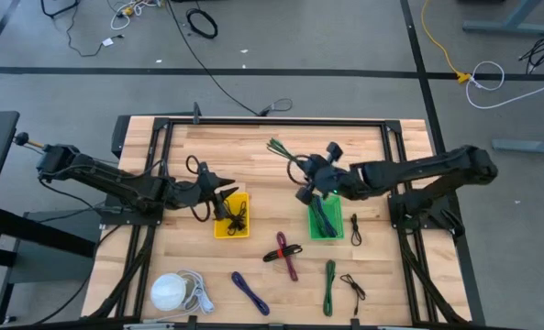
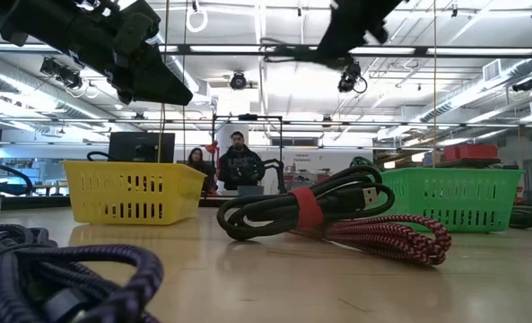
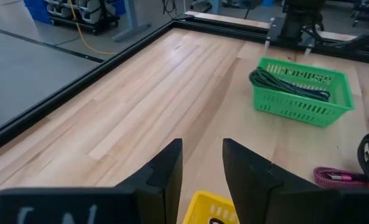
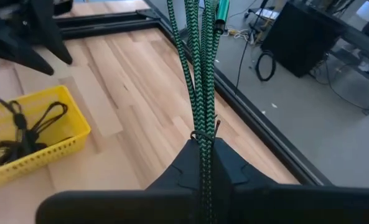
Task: Pick & Place USB Port
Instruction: Put the black green charger cable into the green bin
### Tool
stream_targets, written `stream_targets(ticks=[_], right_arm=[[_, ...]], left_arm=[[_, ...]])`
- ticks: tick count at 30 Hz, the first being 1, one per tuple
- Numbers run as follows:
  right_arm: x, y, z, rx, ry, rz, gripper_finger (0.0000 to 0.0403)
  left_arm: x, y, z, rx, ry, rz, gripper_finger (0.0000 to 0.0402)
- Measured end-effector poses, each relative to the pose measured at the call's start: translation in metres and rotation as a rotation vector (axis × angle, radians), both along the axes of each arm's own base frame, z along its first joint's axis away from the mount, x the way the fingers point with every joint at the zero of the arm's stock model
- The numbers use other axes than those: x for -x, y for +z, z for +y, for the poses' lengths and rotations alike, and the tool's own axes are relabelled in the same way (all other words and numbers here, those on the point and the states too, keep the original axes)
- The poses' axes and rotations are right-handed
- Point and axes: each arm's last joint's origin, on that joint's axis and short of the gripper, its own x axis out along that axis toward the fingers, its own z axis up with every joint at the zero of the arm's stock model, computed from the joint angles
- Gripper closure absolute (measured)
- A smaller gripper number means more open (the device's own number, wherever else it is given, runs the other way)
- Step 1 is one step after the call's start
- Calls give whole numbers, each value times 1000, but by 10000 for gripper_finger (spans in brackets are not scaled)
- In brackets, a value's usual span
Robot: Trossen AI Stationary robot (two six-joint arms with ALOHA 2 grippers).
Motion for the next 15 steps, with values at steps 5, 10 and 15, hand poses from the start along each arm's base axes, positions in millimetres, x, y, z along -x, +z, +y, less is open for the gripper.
stream_targets(ticks=[5,10,15], right_arm=[[21,10,21,5,-31,-25,393],[42,16,37,-6,-66,-55,393],[59,15,51,-35,-94,-75,393]], left_arm=[[0,0,-1,12,-28,2,282],[0,0,-1,35,-29,-6,282],[-1,-1,-3,87,-78,-11,282]])
